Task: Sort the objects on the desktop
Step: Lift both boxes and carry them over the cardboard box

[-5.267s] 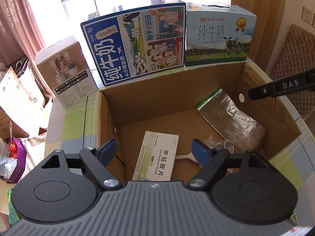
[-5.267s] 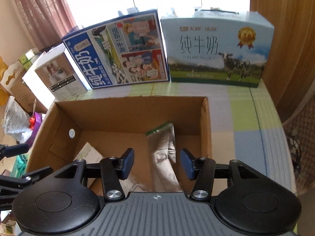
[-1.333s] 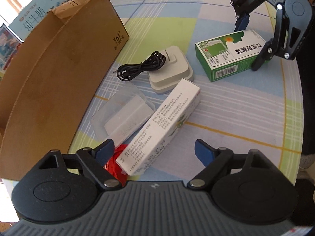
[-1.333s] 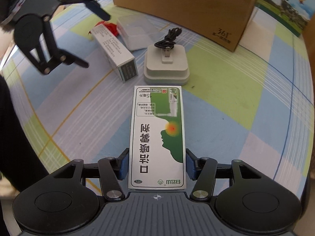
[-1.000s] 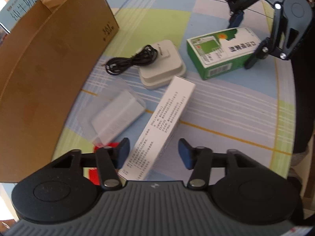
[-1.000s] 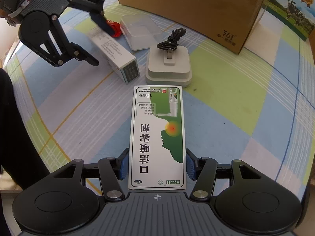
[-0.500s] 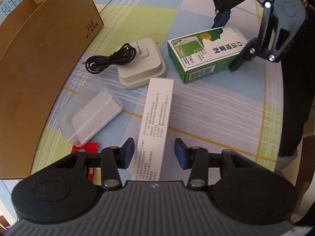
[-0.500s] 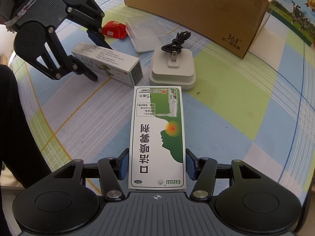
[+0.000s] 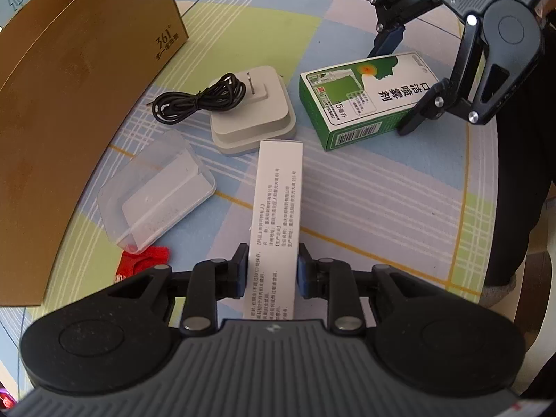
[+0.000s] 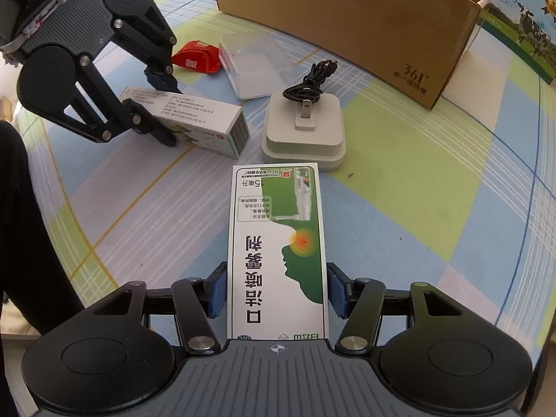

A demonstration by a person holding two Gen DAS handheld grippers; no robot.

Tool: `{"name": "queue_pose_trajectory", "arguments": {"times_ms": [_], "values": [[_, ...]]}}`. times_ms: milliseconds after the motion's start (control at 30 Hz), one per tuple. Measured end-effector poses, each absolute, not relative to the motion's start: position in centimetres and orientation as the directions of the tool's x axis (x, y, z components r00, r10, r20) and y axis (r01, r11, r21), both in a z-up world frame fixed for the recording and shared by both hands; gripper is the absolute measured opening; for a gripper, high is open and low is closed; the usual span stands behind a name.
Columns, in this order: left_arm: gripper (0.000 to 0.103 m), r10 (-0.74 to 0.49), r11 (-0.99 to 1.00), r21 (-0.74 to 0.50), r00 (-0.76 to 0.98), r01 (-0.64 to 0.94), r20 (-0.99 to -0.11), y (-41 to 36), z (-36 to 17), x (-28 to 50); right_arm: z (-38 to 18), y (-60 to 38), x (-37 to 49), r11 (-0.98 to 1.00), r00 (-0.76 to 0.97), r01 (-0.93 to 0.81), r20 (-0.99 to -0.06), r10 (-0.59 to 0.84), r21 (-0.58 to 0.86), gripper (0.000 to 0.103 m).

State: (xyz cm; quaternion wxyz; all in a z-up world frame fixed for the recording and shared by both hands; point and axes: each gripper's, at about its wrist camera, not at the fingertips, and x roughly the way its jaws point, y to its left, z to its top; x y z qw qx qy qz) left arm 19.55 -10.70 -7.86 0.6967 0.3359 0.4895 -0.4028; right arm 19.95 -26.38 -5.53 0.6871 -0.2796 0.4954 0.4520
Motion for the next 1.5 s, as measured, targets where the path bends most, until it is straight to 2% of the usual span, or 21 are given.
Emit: {"name": "queue_pose_trajectory", "arguments": {"times_ms": [533,1500], "values": [[0.022,-0.241,0.582,0.064,0.247,0.811,-0.939,-9.2,-7.2,17.8,-3.9,-27.2,18.1,0.494,0.184,-0.869,-0.916,0.356,0.017,0.052],[0.022,-0.220,0.706,0.118,0.376,0.698,-0.900,-7.3,-1.4,15.4,1.7,-26.9,15.5,0.511,0.303,-0.858,-0.855,0.420,-0.053,0.052]]}}
